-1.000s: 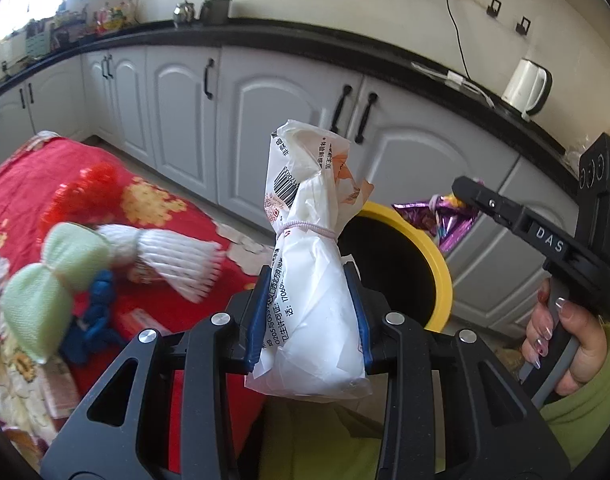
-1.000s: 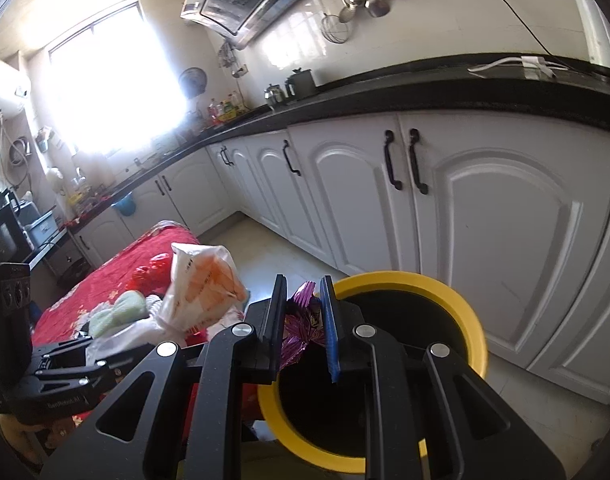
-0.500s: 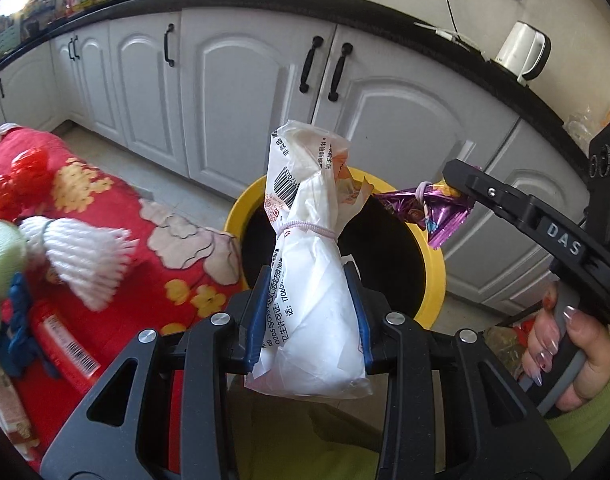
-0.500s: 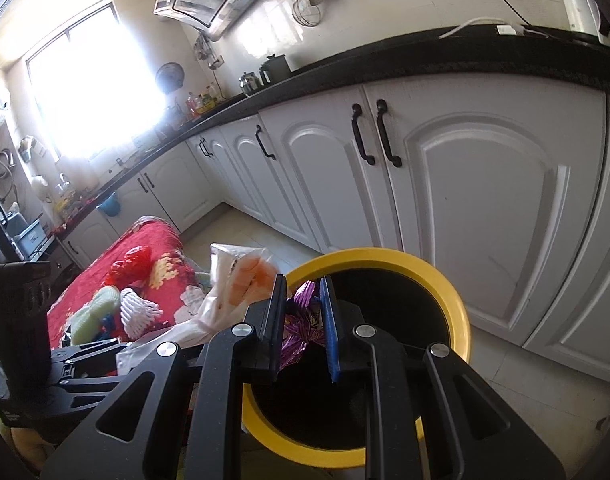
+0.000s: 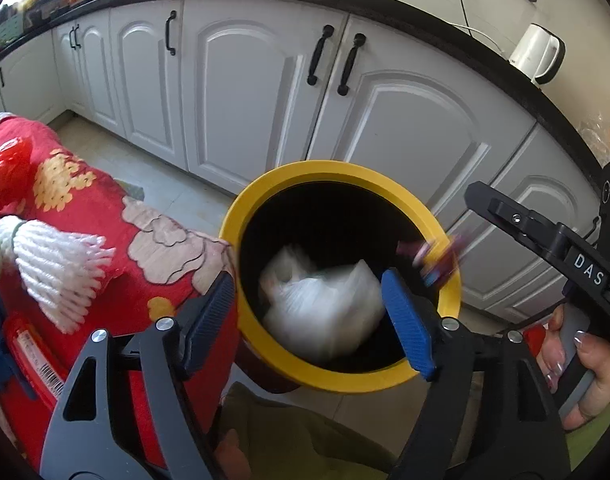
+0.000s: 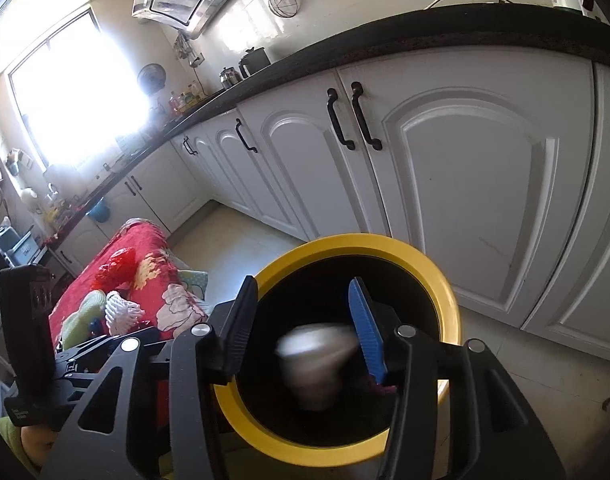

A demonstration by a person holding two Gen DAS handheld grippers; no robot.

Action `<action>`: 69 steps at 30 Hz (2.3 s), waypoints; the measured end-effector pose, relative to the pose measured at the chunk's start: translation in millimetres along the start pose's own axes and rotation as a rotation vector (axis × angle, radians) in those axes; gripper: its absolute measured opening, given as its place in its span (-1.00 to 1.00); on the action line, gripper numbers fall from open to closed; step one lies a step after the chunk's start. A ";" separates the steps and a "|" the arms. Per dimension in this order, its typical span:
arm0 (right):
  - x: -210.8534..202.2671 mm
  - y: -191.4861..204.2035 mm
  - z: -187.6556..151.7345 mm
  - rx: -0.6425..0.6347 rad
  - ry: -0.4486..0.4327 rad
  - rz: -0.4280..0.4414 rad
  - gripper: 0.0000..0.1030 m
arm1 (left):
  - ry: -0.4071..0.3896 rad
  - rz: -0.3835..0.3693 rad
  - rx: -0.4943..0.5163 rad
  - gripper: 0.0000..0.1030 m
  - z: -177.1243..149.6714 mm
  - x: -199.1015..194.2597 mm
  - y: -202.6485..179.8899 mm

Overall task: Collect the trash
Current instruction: 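Open the left tool to drop the white bag into the bin, then grasp the green knit pouch with the left tool while the right tool grasps the white mesh sleeve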

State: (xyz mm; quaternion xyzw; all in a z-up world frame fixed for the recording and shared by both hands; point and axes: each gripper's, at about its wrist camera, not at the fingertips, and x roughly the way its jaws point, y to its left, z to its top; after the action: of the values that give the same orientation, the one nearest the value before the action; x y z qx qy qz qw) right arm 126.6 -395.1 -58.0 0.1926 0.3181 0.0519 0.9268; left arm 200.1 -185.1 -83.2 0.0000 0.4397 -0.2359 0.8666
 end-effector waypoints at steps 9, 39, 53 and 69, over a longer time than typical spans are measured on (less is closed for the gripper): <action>-14.3 22.2 0.0 -0.059 -0.060 0.016 0.05 | -0.118 0.048 -0.035 0.79 -6.3 -43.9 17.4; -39.1 143.3 -16.0 -0.307 -0.099 0.176 0.34 | -0.425 0.240 -0.148 0.79 -34.9 -173.6 88.9; -35.4 181.1 -29.9 -0.393 -0.075 0.208 0.40 | -0.472 0.300 -0.210 0.79 -43.8 -198.4 123.6; 25.1 223.8 -52.8 -0.503 0.055 0.223 0.42 | -0.375 0.384 -0.254 0.79 -54.8 -193.9 184.2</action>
State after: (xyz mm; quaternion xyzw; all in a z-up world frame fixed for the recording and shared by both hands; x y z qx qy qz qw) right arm 120.1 -166.5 -23.2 -0.0112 0.2972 0.2363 0.9250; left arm 136.3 69.2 -7.2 -0.0689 0.2898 -0.0063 0.9546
